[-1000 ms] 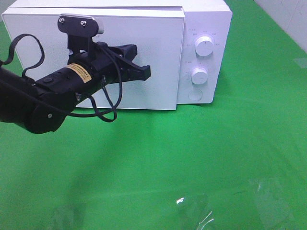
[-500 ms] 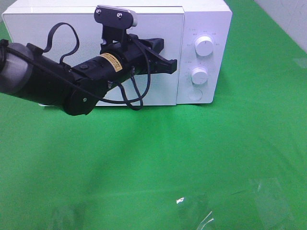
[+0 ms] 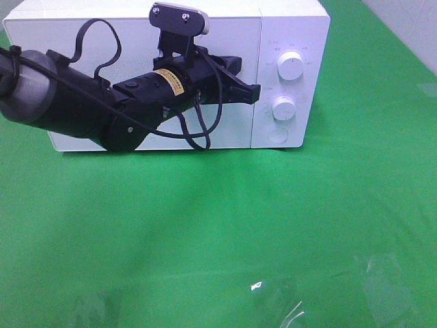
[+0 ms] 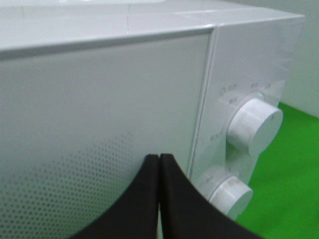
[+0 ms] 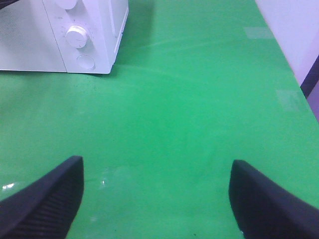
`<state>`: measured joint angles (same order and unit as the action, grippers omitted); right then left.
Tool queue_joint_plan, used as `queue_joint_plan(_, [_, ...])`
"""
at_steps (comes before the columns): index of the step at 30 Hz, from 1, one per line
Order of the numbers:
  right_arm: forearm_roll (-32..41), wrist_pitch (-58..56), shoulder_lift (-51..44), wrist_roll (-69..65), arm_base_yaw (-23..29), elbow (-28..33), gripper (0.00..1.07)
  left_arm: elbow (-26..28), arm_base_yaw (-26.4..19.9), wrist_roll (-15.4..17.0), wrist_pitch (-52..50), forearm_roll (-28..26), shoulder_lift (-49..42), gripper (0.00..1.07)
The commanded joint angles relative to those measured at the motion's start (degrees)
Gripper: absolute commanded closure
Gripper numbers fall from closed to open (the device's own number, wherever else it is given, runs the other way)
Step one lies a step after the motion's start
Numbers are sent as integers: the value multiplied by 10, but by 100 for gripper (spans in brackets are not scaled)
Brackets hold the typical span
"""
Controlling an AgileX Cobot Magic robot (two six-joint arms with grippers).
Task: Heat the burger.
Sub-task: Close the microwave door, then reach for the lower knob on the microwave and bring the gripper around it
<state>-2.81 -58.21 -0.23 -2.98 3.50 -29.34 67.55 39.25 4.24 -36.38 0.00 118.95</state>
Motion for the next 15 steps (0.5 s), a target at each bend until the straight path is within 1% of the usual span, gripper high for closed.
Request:
queue_joint_plan(1, [1, 8, -14, -4, -2, 3, 32, 9, 11, -3, 73, -45, -25, 107])
queue_joint_plan(2, [1, 8, -14, -4, -2, 3, 32, 9, 11, -3, 73, -45, -25, 107])
queue_joint_plan(3, [1, 8, -14, -4, -2, 3, 32, 9, 23, -13, 118, -46, -37, 107])
queue_joint_plan(4, [1, 8, -14, -4, -2, 3, 32, 9, 23, -13, 118, -46, -37, 107])
queue_joint_plan(6, [1, 8, -14, -4, -2, 3, 32, 9, 36, -14, 176, -46, -52, 107])
queue_joint_plan(7, [1, 8, -14, -4, -2, 3, 32, 9, 36, -14, 176, -46, -52, 107])
queue_joint_plan(8, [1, 8, -14, -4, -2, 3, 32, 9, 45, -14, 223, -46, -62, 107])
queue_joint_plan(9, [1, 8, -14, -4, -2, 3, 32, 9, 45, -14, 223, -46, -62, 107])
queue_joint_plan(10, [1, 8, -14, -4, -2, 3, 32, 9, 54, -14, 276, -46, -76, 107])
queue_joint_plan(11, [1, 8, -14, -4, -2, 3, 32, 9, 54, -14, 276, -46, -76, 107])
queue_joint_plan(12, [1, 8, -14, -4, -2, 3, 32, 9, 63, -14, 338, -45, -91, 95])
queue_joint_plan(13, [1, 8, -14, -4, -2, 3, 32, 9, 70, -14, 395, -45, -101, 78])
queue_joint_plan(14, [1, 8, -14, -4, -2, 3, 32, 9, 70, -14, 395, -45, -101, 78])
queue_joint_plan(15, [1, 8, -14, -4, -2, 3, 32, 9, 73, -14, 425, -45, -107, 63])
